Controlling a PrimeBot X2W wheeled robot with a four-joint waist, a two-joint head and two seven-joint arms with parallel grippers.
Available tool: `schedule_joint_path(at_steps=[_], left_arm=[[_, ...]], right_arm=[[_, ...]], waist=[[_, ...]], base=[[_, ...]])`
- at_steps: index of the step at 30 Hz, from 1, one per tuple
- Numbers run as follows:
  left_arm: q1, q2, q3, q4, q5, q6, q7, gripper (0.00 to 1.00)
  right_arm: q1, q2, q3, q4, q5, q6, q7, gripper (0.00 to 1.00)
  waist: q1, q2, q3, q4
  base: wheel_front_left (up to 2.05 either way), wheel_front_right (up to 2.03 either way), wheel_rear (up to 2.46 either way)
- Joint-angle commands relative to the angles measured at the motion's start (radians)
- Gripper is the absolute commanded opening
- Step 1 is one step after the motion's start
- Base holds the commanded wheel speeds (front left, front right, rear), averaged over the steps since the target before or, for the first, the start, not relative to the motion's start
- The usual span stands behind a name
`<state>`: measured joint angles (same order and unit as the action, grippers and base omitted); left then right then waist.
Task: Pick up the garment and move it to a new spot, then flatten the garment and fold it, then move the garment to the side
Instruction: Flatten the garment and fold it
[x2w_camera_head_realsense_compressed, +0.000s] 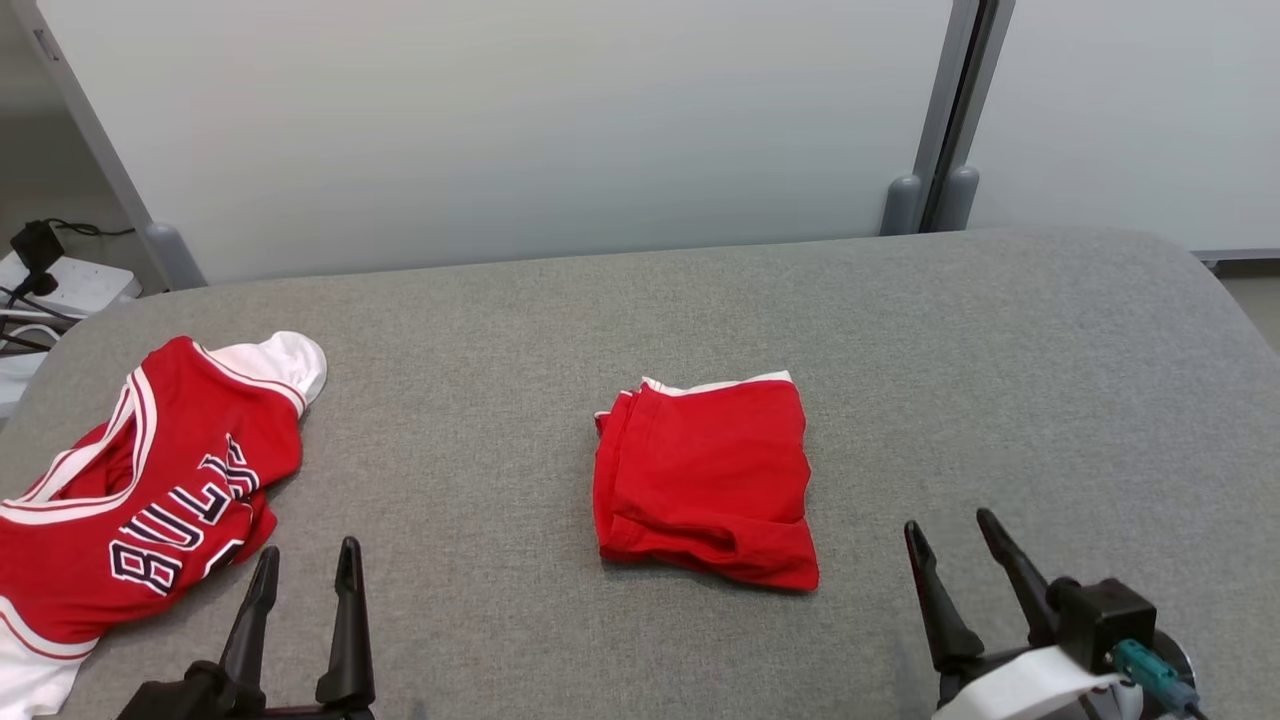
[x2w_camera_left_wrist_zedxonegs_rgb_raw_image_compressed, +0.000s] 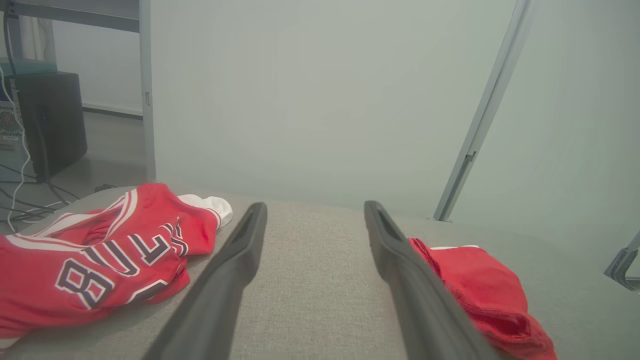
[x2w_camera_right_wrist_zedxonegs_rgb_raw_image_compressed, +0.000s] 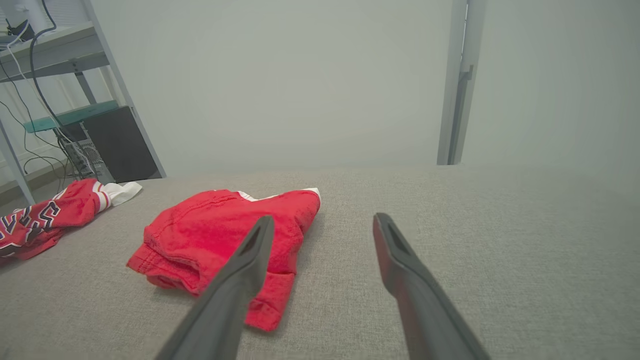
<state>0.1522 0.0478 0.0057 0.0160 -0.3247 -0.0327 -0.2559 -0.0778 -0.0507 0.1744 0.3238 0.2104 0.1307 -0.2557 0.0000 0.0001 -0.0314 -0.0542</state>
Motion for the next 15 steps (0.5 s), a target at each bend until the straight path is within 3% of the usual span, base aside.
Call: schedule_joint_path(at_steps=[1, 15], left_arm=[[-0.015, 0.003, 0.03, -0.025, 0.019, 0.01, -0.006, 1.0], [0.008, 0.002, 0.008, -0.039, 0.051, 0.017, -0.006, 1.0]], right_arm=[[0.0, 0.0, 0.025, -0.03, 0.004, 0.0, -0.006, 1.0], [0.019, 0.0, 0.055, -0.02, 0.037, 0.0, -0.006, 1.0]], waist=[[0.0, -0.0001, -0.007, -0.003], [0.0, -0.0001, -0.02, 0.003]], base=[[0.0, 0.0, 0.0], [0.0, 0.0, 0.0]])
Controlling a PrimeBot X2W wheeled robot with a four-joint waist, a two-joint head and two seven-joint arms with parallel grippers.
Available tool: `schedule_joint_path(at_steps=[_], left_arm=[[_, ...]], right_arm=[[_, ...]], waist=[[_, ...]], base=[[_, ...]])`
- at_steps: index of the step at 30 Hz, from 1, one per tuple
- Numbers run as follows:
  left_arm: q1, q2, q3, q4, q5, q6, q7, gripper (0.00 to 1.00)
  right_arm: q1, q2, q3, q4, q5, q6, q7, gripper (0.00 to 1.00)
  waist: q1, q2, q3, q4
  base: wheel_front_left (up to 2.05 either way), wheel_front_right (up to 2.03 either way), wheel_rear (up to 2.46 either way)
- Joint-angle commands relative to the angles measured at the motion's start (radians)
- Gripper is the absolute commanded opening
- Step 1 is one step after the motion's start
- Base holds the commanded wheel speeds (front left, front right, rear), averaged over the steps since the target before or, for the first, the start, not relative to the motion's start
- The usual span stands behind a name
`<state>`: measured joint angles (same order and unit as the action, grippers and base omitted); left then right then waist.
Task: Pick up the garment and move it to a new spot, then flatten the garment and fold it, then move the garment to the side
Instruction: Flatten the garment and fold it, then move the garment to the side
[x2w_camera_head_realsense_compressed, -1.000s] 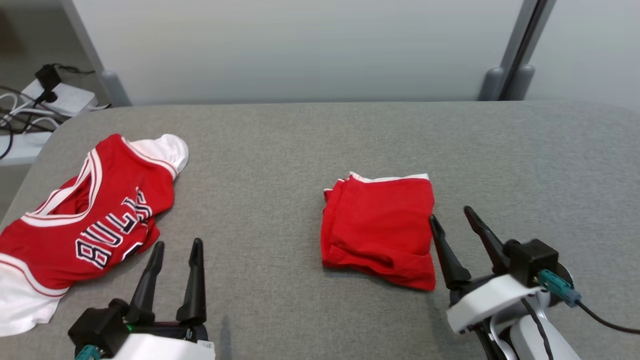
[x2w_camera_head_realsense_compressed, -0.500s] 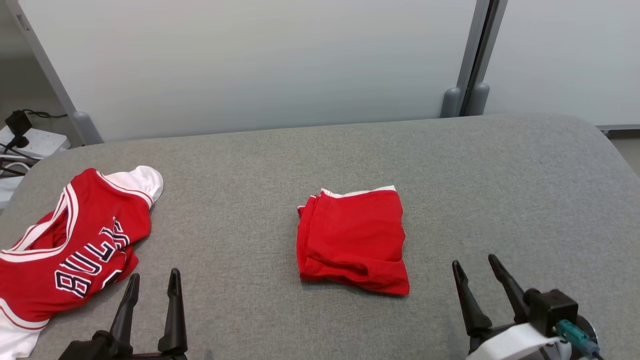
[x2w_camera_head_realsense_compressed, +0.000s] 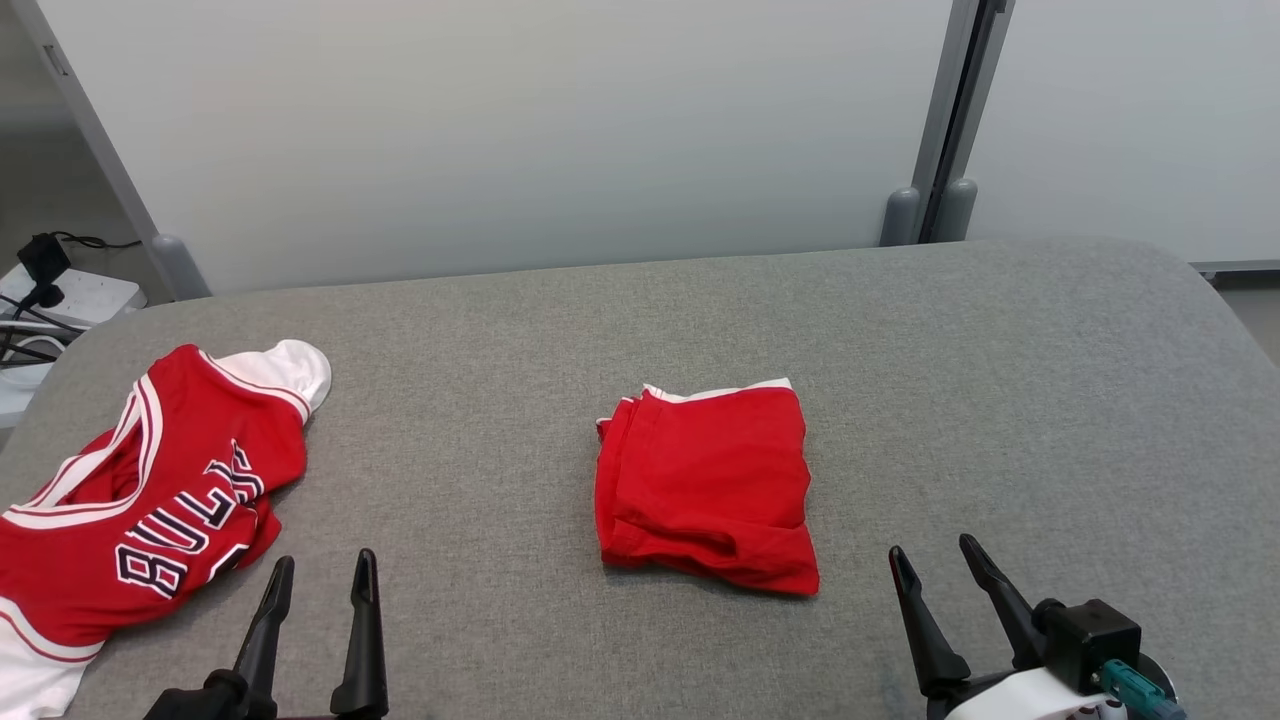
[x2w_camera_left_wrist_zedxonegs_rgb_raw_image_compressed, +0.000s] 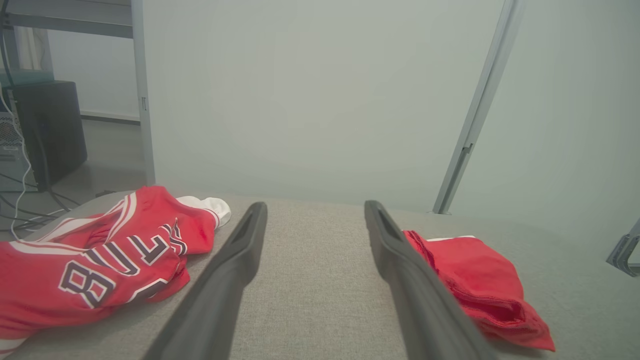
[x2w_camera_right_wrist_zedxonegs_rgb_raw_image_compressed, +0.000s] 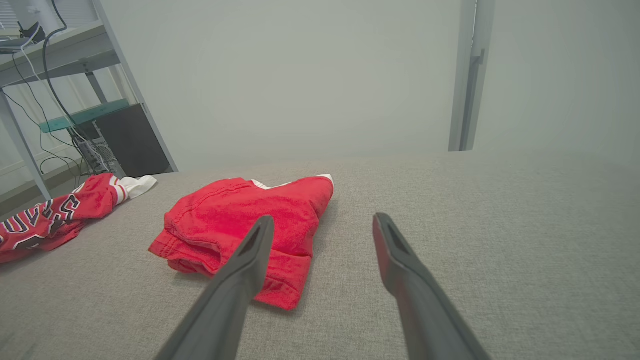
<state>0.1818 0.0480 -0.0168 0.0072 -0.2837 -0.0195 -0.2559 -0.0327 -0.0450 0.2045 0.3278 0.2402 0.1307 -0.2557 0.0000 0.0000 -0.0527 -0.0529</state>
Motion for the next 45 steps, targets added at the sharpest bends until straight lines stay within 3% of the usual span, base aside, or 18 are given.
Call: schedule_joint_path(at_steps=[1, 10, 12, 14, 22, 30, 42, 43, 44, 45], left_arm=[[-0.021, 0.002, 0.031, -0.031, 0.011, 0.004, -0.006, 1.0], [-0.023, 0.002, 0.026, -0.021, 0.038, -0.002, -0.006, 1.0], [-0.023, 0.002, 0.023, -0.014, 0.034, -0.001, -0.006, 1.0], [-0.032, 0.002, 0.017, -0.001, 0.036, -0.006, -0.006, 1.0], [-0.079, 0.002, -0.006, 0.047, 0.042, -0.039, -0.006, 1.0], [-0.142, 0.002, -0.01, 0.084, 0.037, -0.065, -0.006, 1.0], [-0.184, 0.002, -0.012, 0.119, 0.04, -0.086, -0.006, 1.0], [-0.185, 0.002, -0.012, 0.12, 0.04, -0.087, -0.006, 1.0], [-0.185, 0.002, -0.011, 0.122, 0.04, -0.088, -0.006, 1.0], [-0.186, 0.002, -0.01, 0.123, 0.04, -0.089, -0.006, 1.0]], right_arm=[[-0.025, -0.005, 0.025, -0.024, 0.008, 0.0, -0.006, 1.0], [-0.058, -0.005, 0.042, 0.01, 0.06, 0.0, -0.006, 1.0], [-0.088, -0.005, 0.062, 0.047, 0.135, 0.0, -0.006, 1.0], [-0.16, -0.005, 0.075, 0.13, 0.298, 0.0, -0.006, 1.0], [-0.389, -0.005, 0.219, 0.392, 0.548, 0.0, 0.011, 1.0], [-0.561, -0.013, 0.263, 0.585, 0.704, 0.0, 0.104, 1.0], [-0.678, -0.039, 0.306, 0.707, 0.856, 0.0, 0.256, 1.0], [-0.682, -0.039, 0.308, 0.712, 0.866, 0.0, 0.261, 0.8], [-0.685, -0.038, 0.312, 0.713, 0.873, 0.0, 0.264, 0.25], [-0.687, -0.038, 0.317, 0.711, 0.878, 0.0, 0.262, 0.0]], waist=[[0.0, 0.0, 0.002, 0.003], [0.0, 0.0, 0.013, 0.014], [0.0, 0.0, 0.023, 0.018], [0.0, 0.0, 0.04, 0.028], [0.0, 0.0, 0.102, 0.084], [0.0, 0.0, 0.167, 0.13], [0.0, 0.0, 0.195, 0.167], [0.0, 0.0, 0.195, 0.171], [0.0, 0.0, 0.195, 0.173], [0.0, 0.0, 0.195, 0.175]], base=[[0.0, 0.0, 0.0], [0.0, 0.0, 0.0], [0.0, 0.0, 0.0], [0.0, 0.0, 0.0], [0.0, 0.0, 0.0], [0.0, 0.0, 0.0], [0.0, 0.0, 0.0], [0.0, 0.0, 0.0], [0.0, 0.0, 0.0], [0.0, 0.0, 0.0]])
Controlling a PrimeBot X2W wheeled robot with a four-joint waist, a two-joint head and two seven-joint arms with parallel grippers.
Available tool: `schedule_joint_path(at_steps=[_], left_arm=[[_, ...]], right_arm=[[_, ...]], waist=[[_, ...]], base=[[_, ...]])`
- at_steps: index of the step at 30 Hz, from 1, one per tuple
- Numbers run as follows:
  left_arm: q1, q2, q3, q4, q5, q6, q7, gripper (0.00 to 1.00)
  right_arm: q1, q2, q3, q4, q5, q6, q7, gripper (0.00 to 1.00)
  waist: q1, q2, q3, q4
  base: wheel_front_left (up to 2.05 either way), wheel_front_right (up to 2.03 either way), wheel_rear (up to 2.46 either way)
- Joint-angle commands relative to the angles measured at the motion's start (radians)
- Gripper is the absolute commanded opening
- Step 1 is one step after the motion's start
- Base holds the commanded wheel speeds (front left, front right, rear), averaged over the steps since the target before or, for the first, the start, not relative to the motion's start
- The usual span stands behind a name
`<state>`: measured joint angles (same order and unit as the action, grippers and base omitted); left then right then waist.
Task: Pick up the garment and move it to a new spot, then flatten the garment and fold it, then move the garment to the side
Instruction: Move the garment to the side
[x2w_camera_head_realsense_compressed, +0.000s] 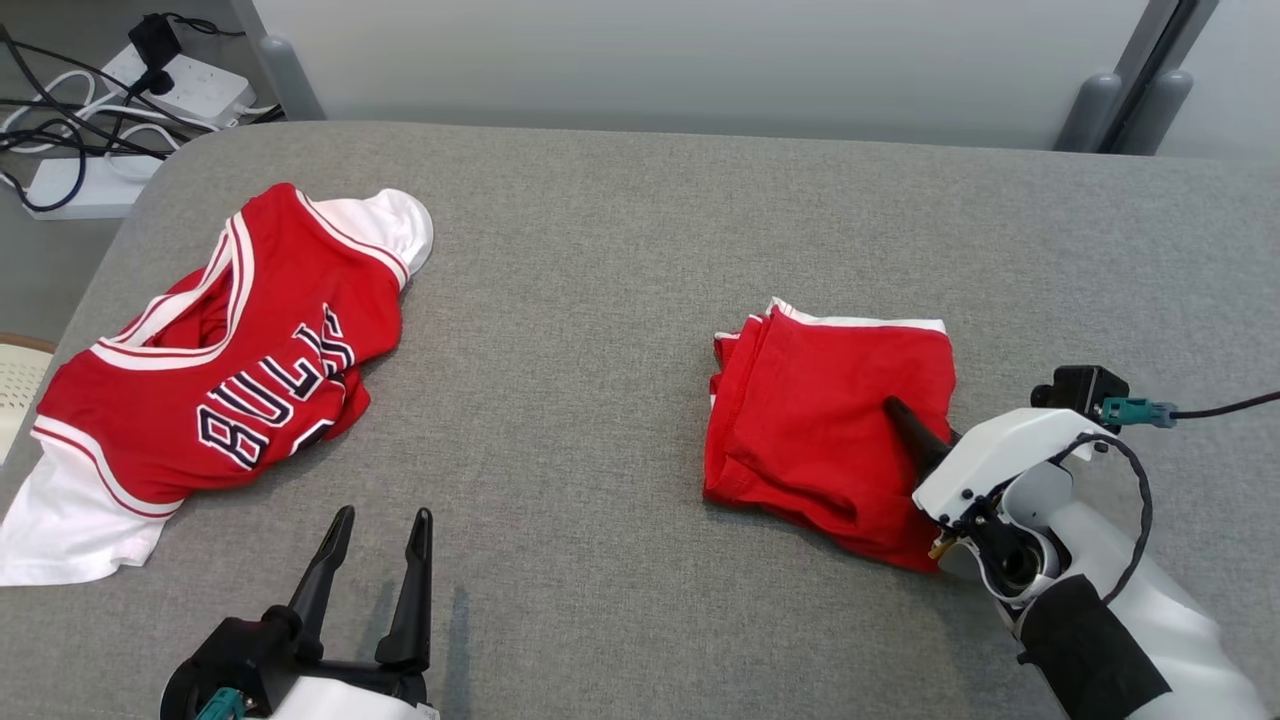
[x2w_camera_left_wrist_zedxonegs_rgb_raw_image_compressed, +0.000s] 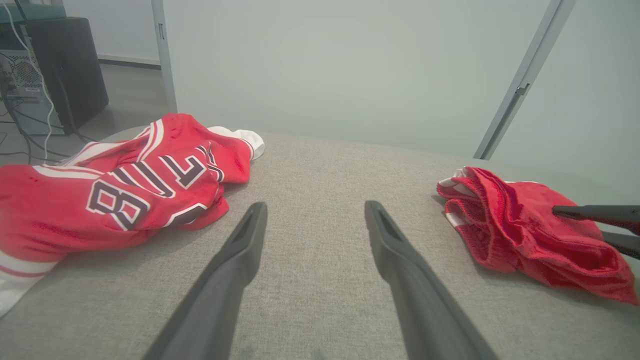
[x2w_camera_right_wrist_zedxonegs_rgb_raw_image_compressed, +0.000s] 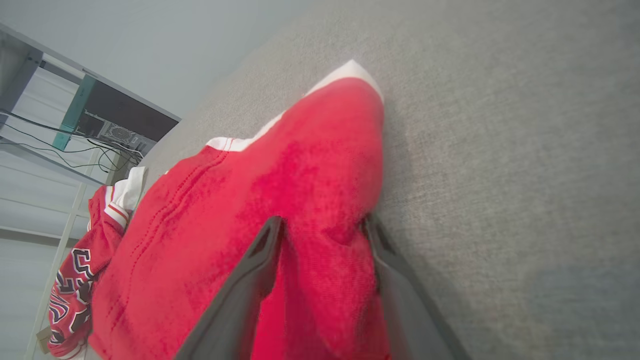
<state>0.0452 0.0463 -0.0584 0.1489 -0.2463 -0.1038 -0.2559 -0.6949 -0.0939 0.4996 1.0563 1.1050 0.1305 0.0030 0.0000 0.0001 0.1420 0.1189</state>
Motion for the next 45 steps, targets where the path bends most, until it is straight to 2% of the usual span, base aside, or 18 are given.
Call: schedule_joint_path(at_steps=[1, 3, 9, 18, 25, 34, 40, 45], left_arm=[[-0.049, 0.004, 0.032, -0.018, 0.002, -0.005, -0.006, 1.0], [-0.051, 0.004, 0.033, -0.017, 0.002, -0.006, -0.006, 1.0], [-0.055, 0.004, 0.047, -0.02, -0.001, -0.01, -0.006, 1.0], [-0.084, 0.004, 0.072, -0.033, 0.025, -0.021, -0.006, 1.0], [-0.118, 0.029, 0.073, -0.05, 0.049, -0.026, -0.006, 1.0], [-0.141, 0.094, 0.04, -0.078, 0.048, -0.027, -0.006, 1.0], [-0.148, 0.13, 0.028, -0.093, 0.048, -0.027, -0.006, 1.0], [-0.152, 0.151, 0.022, -0.102, 0.049, -0.027, -0.006, 1.0]], right_arm=[[-0.025, 0.011, 0.022, -0.018, 0.014, 0.0, 0.004, 0.0], [-0.03, 0.003, 0.041, -0.026, 0.009, 0.0, -0.019, 0.0], [-0.054, -0.023, 0.122, -0.035, -0.056, 0.0, -0.178, 0.0], [-0.082, -0.032, 0.142, -0.05, -0.085, 0.0, -0.262, 0.0], [-0.057, -0.042, -0.02, -0.135, -0.191, 0.0, -0.264, 0.0], [0.049, 0.014, -0.238, -0.257, -0.357, 0.0, -0.265, 0.0], [0.101, 0.038, -0.316, -0.312, -0.406, 0.0, -0.265, 0.0], [0.142, 0.043, -0.35, -0.349, -0.402, 0.0, -0.265, 0.0]], waist=[[0.0, -0.0001, 0.0, 0.004], [0.0, -0.0001, 0.002, 0.006], [0.0, -0.0001, 0.016, -0.013], [0.0, -0.0001, 0.049, -0.125], [0.0, -0.0001, 0.088, -0.251], [0.0, -0.0001, 0.134, -0.416], [0.0, -0.0001, 0.156, -0.51], [0.0, -0.0001, 0.171, -0.567]], base=[[0.0, 0.0, 0.0], [0.0, 0.0, 0.0], [0.0, 0.0, 0.0], [0.0, 0.0, 0.0], [0.0, 0.0, 0.0], [0.0, 0.0, 0.0], [0.0, 0.0, 0.0], [0.0, 0.0, 0.0]])
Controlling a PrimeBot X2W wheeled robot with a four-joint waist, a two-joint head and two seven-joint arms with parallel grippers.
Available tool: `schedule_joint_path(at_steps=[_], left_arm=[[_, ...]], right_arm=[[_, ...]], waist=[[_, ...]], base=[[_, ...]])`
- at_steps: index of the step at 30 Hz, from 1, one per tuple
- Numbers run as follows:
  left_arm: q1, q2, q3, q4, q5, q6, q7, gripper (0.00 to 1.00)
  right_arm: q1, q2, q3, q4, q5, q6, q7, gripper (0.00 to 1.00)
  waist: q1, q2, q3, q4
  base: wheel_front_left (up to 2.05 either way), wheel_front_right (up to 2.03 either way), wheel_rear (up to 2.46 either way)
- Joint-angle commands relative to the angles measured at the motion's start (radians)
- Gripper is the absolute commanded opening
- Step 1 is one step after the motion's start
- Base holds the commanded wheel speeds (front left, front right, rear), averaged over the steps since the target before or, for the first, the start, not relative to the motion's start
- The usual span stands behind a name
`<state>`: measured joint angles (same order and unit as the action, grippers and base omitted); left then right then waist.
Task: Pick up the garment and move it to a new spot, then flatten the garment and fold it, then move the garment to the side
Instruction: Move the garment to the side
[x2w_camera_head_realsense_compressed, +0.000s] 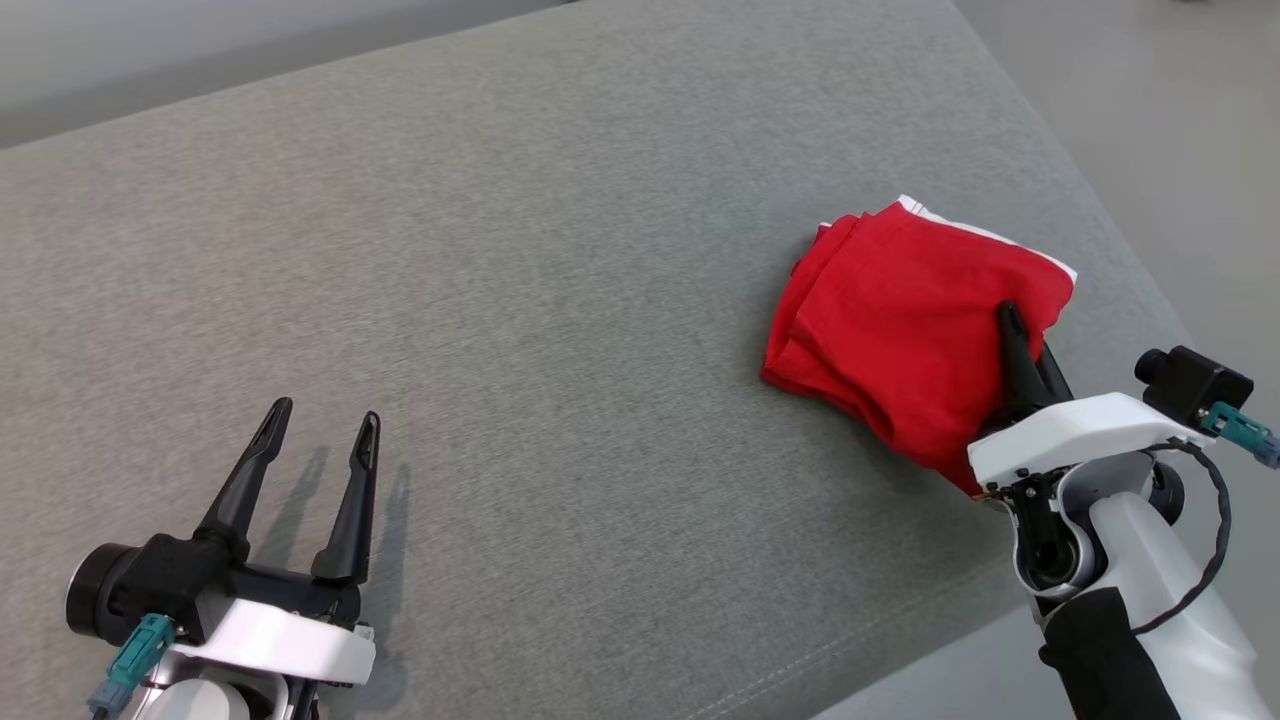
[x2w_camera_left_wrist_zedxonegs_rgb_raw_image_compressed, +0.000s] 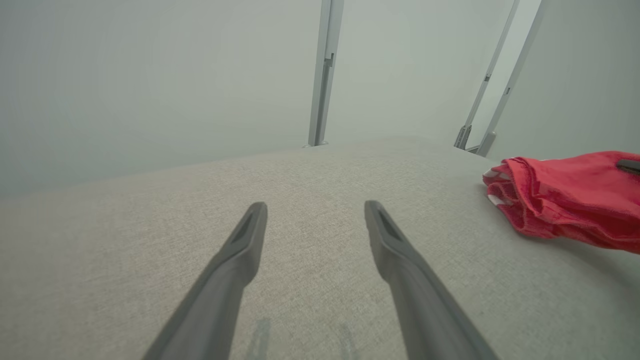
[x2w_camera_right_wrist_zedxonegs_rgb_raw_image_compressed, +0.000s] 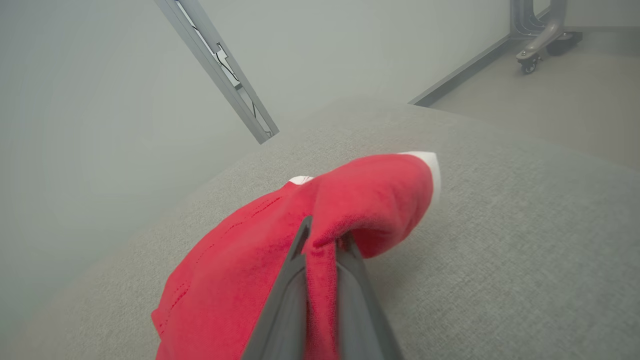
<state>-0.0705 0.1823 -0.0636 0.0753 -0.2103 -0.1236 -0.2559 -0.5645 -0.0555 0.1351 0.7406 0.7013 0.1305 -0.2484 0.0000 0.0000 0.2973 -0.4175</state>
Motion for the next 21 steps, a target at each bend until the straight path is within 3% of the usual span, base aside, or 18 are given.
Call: schedule_joint_path(at_steps=[1, 11, 17, 21], left_arm=[[-0.036, 0.015, 0.028, -0.028, 0.013, -0.007, -0.006, 1.0], [-0.042, 0.043, 0.01, -0.049, 0.02, -0.007, -0.006, 1.0], [-0.061, 0.061, -0.005, -0.115, 0.025, -0.007, -0.006, 1.0], [-0.073, 0.069, -0.027, -0.191, 0.028, -0.007, -0.006, 1.0]], right_arm=[[0.011, 0.004, 0.015, -0.033, 0.002, 0.0, -0.013, 0.0], [0.018, 0.005, -0.026, -0.129, 0.091, 0.0, -0.013, 0.0], [-0.065, 0.005, -0.16, -0.241, 0.059, 0.0, -0.013, 0.0], [-0.2, 0.005, -0.228, -0.223, -0.004, 0.0, -0.013, 0.0]], waist=[[0.0, 0.0, 0.016, -0.031], [0.0, 0.0, 0.045, -0.066], [0.0, 0.0, 0.078, -0.029], [0.0, 0.0, 0.127, 0.023]], base=[[0.0, 0.0, 0.0], [0.0, 0.0, 0.0], [0.0, 0.0, 0.0], [0.0, 0.0, 0.0]])
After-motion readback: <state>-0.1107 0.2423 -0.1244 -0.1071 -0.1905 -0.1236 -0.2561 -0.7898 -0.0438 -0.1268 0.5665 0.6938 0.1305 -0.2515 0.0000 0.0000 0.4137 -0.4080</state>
